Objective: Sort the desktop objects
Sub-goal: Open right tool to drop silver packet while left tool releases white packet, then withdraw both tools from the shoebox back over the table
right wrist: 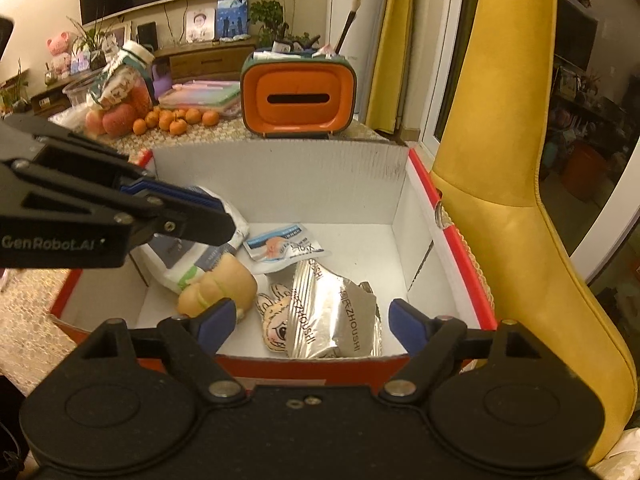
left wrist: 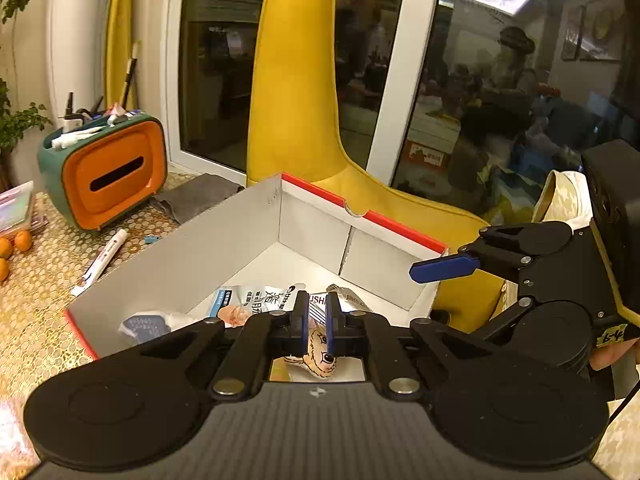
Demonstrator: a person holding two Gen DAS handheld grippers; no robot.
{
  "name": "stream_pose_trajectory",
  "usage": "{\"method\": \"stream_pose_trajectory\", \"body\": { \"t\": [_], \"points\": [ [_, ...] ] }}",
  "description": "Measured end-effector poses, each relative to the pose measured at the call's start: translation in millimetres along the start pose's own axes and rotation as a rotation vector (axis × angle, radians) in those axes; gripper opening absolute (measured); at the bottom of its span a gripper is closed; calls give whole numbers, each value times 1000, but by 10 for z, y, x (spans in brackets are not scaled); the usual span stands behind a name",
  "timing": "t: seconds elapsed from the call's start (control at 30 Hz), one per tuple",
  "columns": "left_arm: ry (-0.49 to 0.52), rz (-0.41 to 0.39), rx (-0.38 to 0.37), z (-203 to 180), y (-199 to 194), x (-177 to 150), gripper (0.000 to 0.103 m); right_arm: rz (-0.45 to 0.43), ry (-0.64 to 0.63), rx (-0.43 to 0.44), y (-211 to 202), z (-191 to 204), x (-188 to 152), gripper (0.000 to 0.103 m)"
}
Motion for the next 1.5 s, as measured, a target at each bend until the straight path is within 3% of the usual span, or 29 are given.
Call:
{"method": "stream_pose_trajectory", "body": {
  "t": [0.07, 0.13, 0.2, 0.23, 0.6, 1.23, 1.43, 1.5],
  "points": [
    [-9, -11, -4, -11, -66, -15, 7, -11, -1, 7, -62, 28, -11, 84],
    [-7, -20, 2, -20, -127, -27, 21, -21, -8, 7, -123, 59, -19, 85],
    [-7, -29, 3, -35, -189, -34, 65, -29, -18, 3, -174, 95, -18, 85],
    [-8, -33, 3, -44, -220, -37, 69, -31, -22, 0, -202, 111, -22, 85],
    [-11, -76, 41, -141, -531, -139, 74, -66, -32, 2, -487, 267, -102, 87],
    [-113, -116, 127, -21, -1129, -834, 74, -134, -54, 51, -851, 827, -250, 94],
    [-198, -134, 133, 178, -1355, -1122, 101, -148, -69, 67, -868, 1082, -276, 99],
    [-222, -145, 146, 254, -1437, -1220, 103, -150, -72, 71, -867, 1171, -275, 101]
  ]
}}
Point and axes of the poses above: each gripper's, at about its wrist camera, not at the fingertips, and y roughly the way its jaws point, z to its left, x to its top, the point moved 10 cm from there along y, roughly the way its jaws point, and after that the axes turned 14 degrees about z, right-handed, at the moved point
